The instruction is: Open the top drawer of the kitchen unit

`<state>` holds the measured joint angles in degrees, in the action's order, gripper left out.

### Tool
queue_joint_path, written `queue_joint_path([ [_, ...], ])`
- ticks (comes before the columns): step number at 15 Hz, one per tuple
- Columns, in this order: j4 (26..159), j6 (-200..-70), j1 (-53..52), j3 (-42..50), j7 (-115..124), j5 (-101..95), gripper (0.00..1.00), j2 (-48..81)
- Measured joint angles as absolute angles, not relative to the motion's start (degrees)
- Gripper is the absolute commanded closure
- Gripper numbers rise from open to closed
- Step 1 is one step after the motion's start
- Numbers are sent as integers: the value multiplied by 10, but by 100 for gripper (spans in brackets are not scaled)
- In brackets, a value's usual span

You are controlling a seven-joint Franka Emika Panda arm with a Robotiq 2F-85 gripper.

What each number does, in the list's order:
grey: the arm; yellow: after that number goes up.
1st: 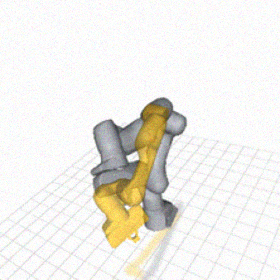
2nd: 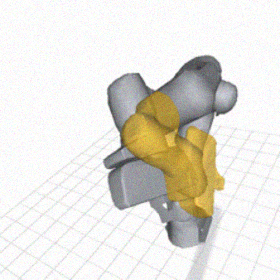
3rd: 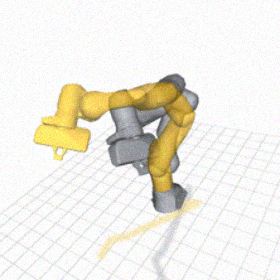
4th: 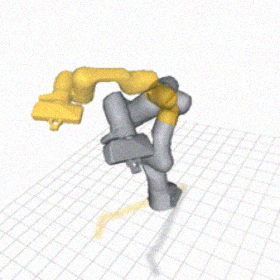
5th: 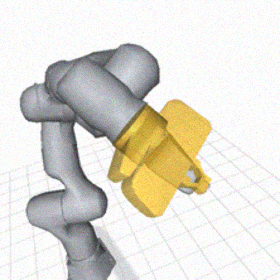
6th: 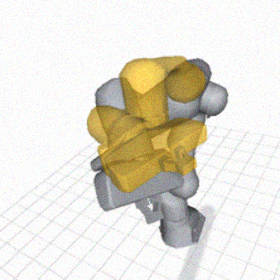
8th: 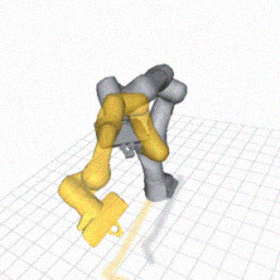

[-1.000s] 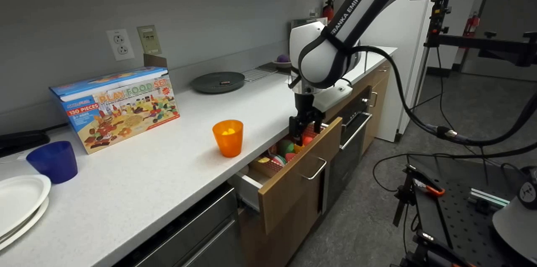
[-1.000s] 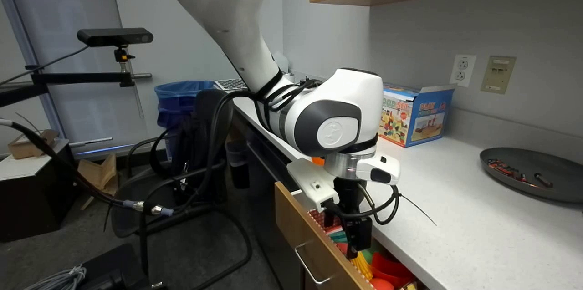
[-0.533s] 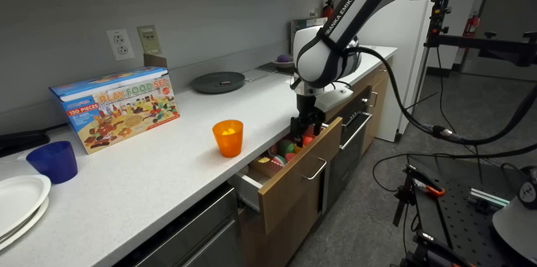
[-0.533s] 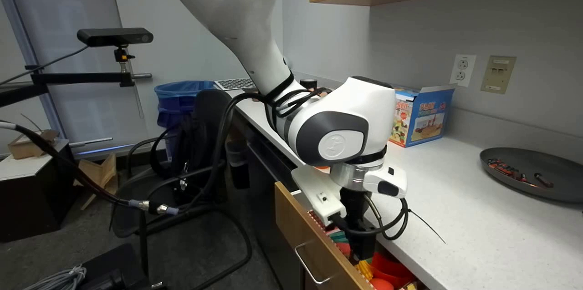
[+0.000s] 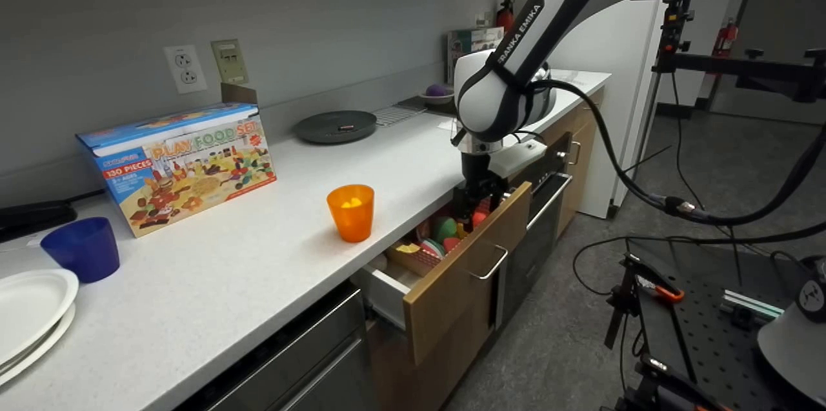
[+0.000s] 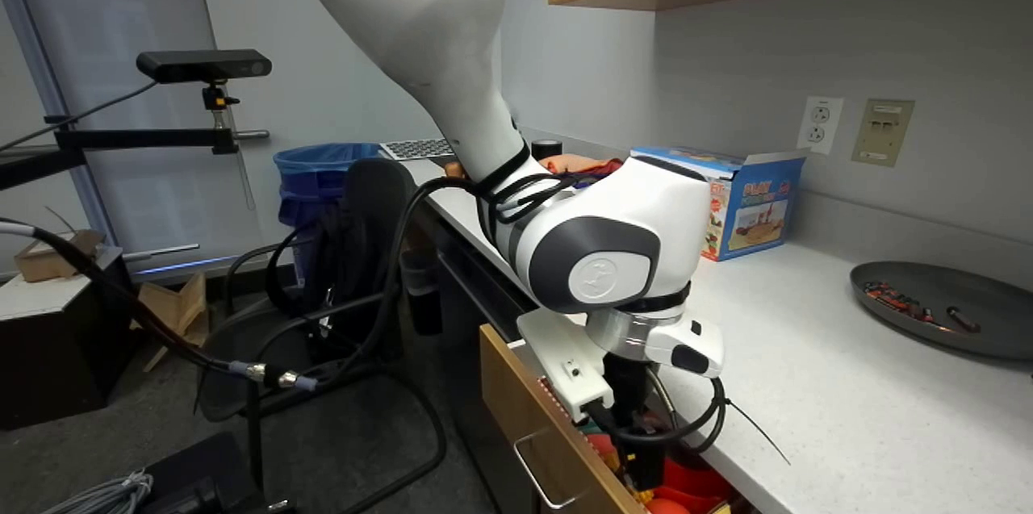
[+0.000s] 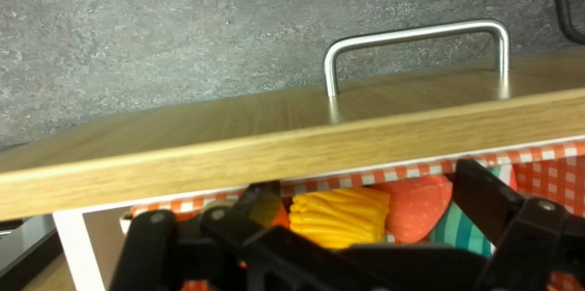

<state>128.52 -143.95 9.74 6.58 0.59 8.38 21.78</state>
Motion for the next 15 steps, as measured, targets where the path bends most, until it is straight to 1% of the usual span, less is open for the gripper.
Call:
queue_joint_path([
  [4, 1296, -1390, 99, 73, 6, 84, 0, 208],
  [15, 1387, -1255, 99, 115, 18, 40, 0, 155],
])
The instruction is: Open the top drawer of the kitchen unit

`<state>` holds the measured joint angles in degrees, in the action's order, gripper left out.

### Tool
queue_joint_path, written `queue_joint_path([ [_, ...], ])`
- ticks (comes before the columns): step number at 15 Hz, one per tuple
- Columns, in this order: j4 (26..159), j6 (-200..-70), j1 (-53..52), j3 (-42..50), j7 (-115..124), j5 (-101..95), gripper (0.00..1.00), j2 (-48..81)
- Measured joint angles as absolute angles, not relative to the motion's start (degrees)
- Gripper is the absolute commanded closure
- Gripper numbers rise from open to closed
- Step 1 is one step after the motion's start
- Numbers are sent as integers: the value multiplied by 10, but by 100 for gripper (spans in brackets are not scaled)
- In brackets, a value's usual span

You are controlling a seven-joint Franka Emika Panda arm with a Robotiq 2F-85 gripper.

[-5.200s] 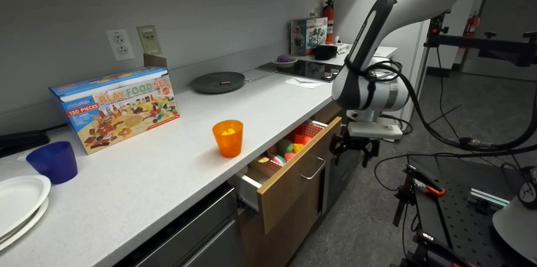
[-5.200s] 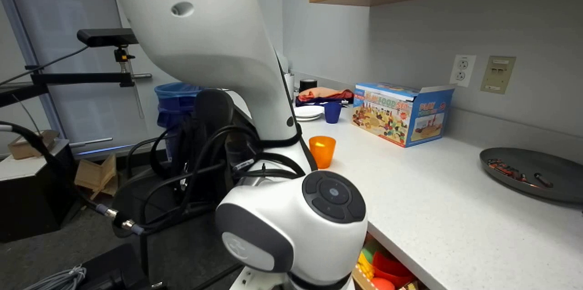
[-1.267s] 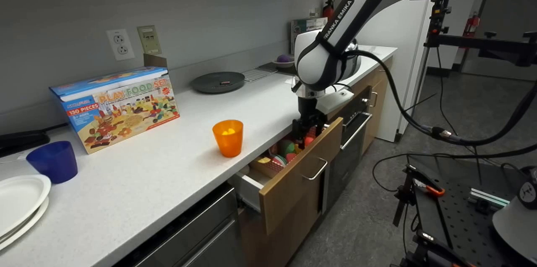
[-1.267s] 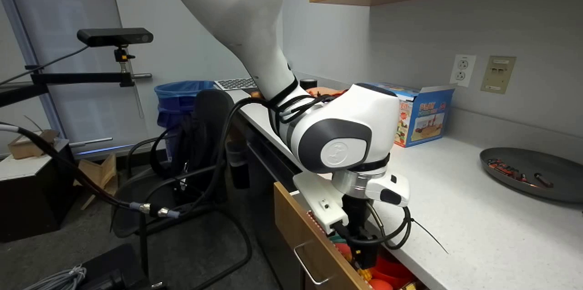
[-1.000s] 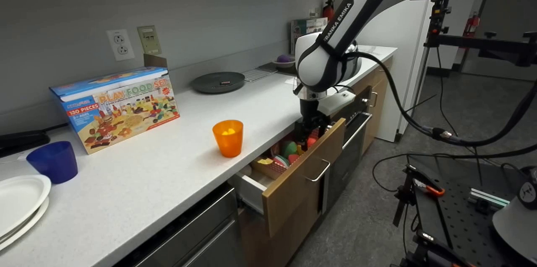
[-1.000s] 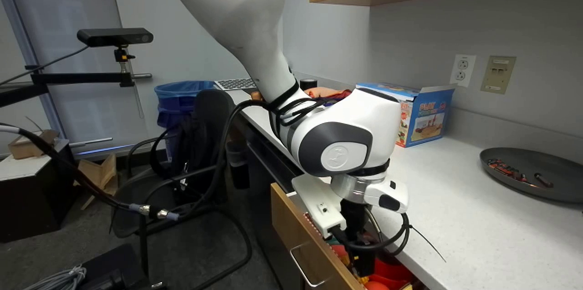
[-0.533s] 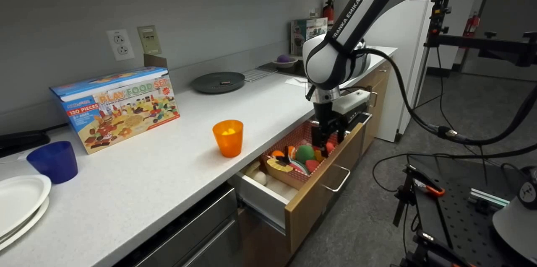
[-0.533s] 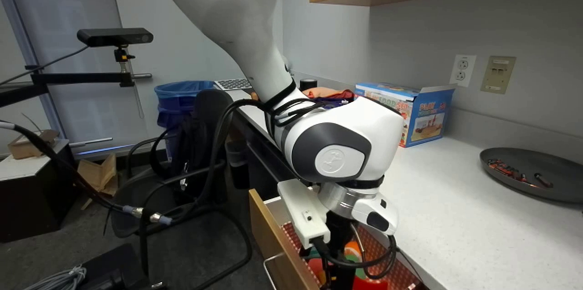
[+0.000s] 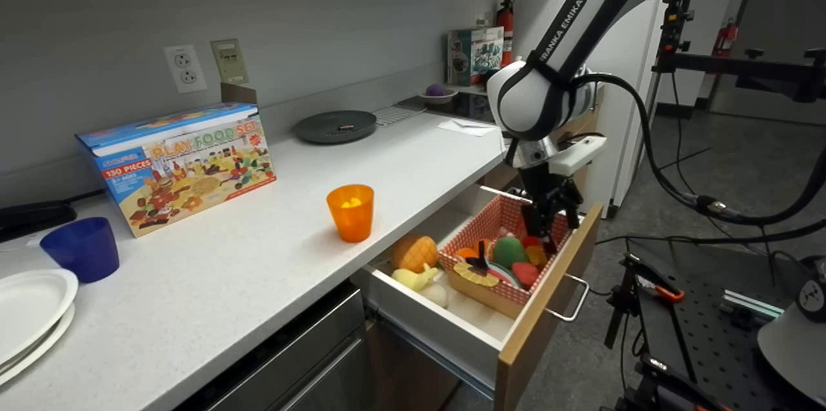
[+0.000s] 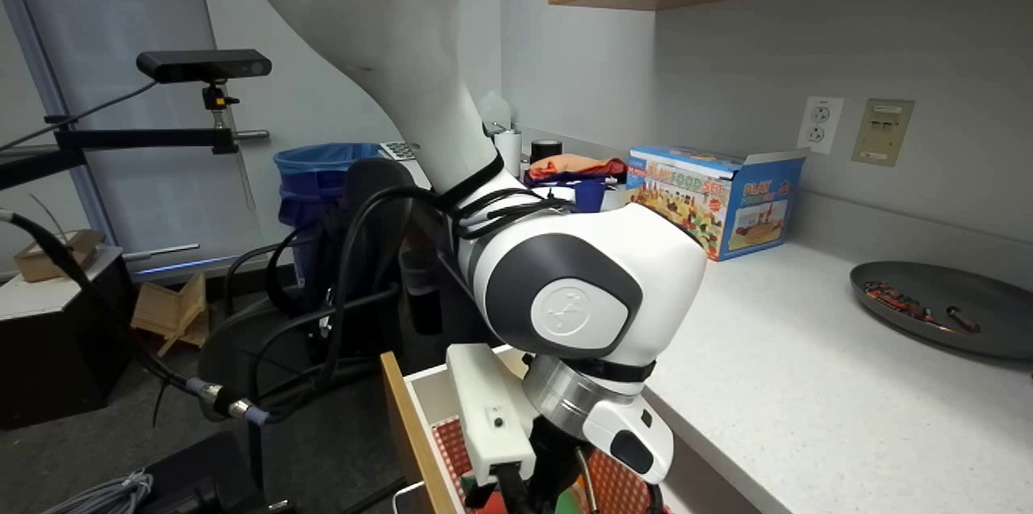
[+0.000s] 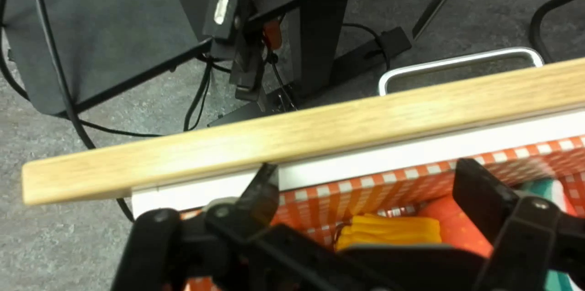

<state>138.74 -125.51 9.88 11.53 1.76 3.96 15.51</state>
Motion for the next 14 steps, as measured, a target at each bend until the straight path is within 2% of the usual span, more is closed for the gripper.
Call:
queue_joint_path([
  [14, 1418, -1218, 97, 118, 29, 14, 0, 111],
])
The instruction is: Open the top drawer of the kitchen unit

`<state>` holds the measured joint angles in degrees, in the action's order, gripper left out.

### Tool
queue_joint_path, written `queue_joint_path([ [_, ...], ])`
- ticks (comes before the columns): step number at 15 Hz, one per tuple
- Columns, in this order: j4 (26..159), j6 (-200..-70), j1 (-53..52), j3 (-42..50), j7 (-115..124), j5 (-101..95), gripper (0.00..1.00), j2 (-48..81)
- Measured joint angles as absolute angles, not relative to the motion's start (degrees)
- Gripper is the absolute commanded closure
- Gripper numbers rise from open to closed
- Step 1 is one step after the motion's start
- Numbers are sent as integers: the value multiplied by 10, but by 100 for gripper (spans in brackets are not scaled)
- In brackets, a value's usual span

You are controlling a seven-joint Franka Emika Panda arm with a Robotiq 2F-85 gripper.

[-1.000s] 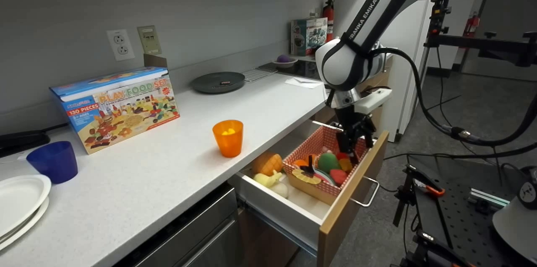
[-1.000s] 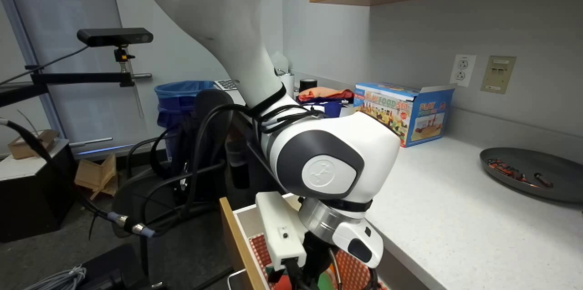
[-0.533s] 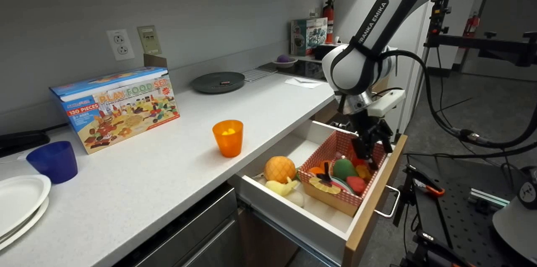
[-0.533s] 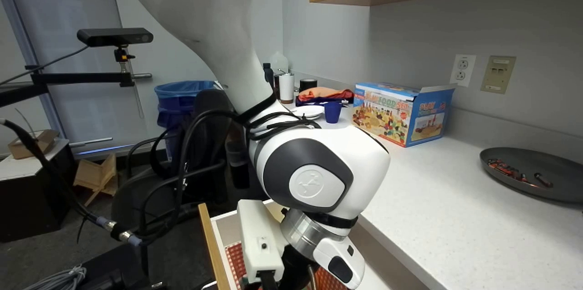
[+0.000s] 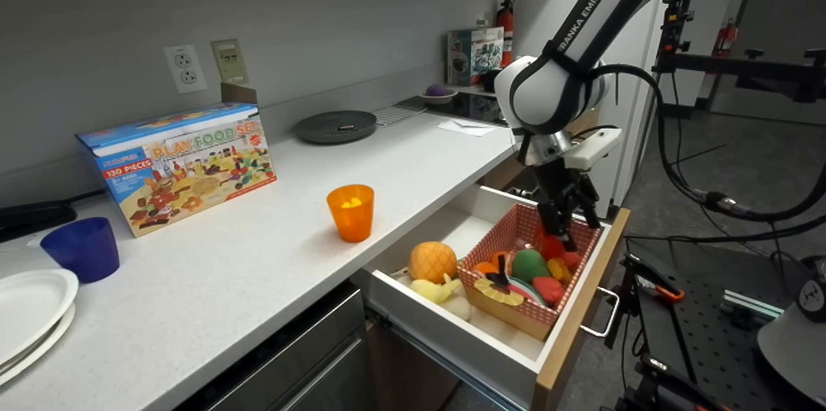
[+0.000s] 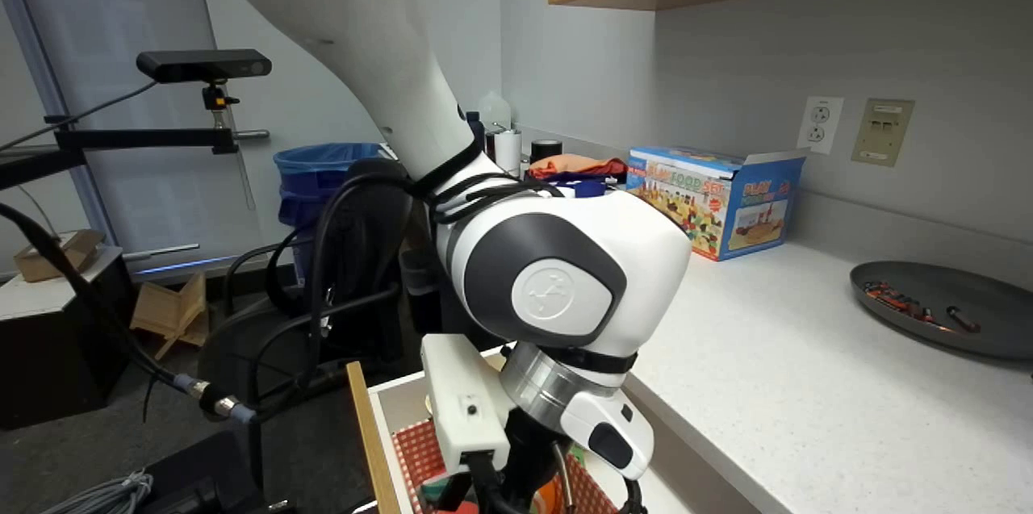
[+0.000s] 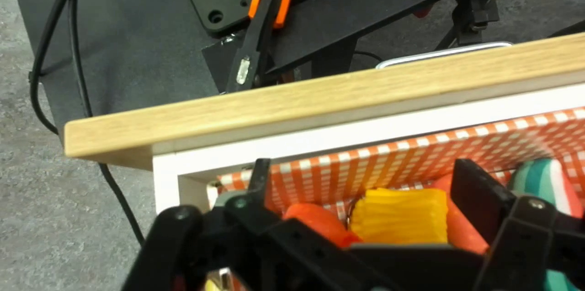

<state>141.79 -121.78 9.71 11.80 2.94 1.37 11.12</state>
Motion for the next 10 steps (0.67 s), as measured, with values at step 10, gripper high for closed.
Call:
queue_joint_path([
  [10, 1443, -1220, 82, 79, 30, 16, 0, -43],
])
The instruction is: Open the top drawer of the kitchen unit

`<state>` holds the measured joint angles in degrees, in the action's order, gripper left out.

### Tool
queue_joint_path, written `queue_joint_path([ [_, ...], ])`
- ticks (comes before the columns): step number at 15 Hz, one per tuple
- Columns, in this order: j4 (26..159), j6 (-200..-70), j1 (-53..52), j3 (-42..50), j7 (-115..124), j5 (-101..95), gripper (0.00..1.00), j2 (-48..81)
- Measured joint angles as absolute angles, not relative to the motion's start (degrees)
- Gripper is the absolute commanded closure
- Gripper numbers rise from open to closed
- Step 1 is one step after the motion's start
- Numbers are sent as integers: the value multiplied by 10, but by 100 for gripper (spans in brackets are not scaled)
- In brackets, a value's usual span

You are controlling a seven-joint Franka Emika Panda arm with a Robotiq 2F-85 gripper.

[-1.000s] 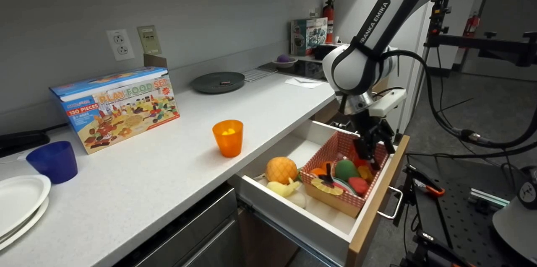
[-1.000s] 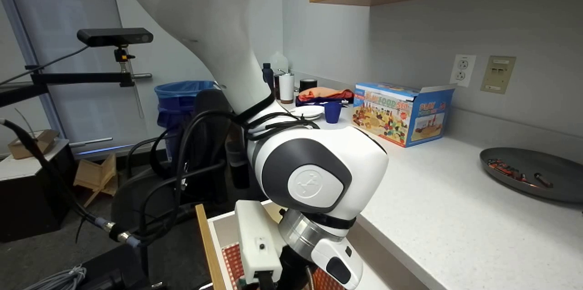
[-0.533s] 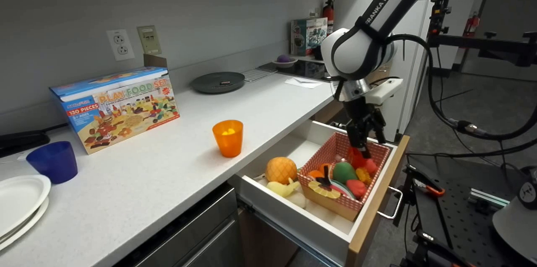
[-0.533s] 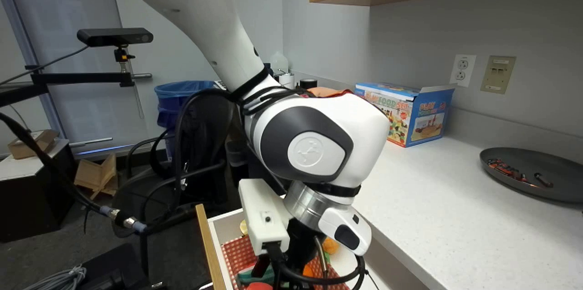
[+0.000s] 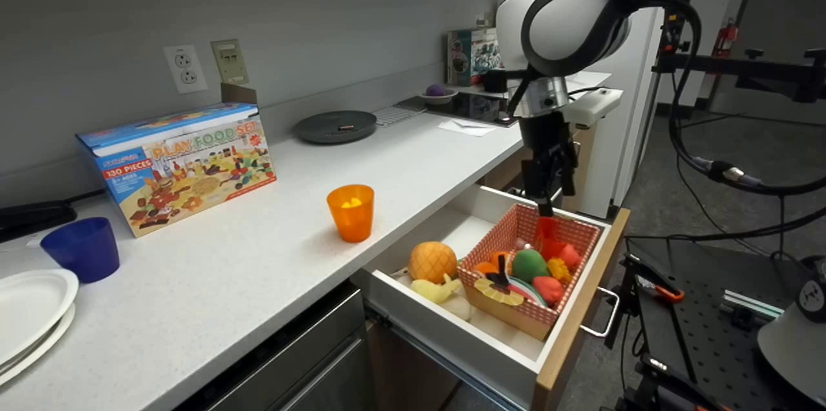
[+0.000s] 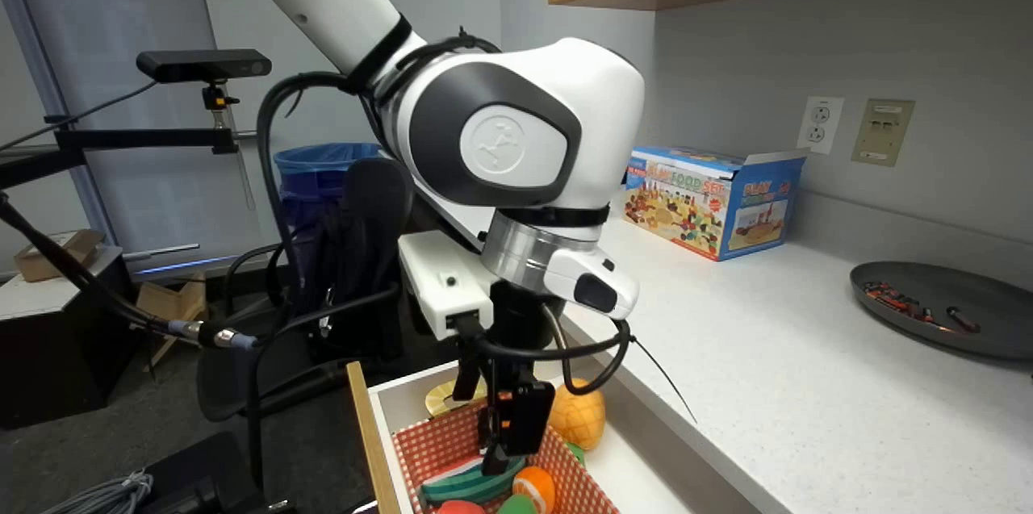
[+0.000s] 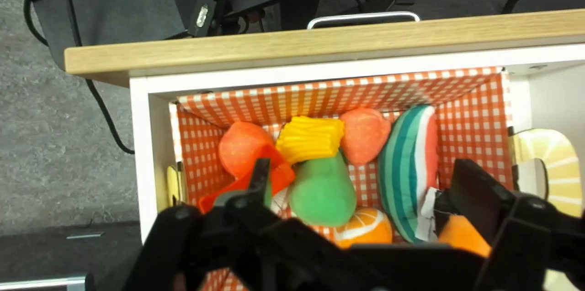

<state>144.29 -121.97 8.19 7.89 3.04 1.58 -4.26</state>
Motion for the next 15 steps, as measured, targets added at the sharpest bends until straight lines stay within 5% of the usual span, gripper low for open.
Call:
queue_joint_path([
  [15, 1565, -1319, 75, 67, 30, 46, 0, -237],
])
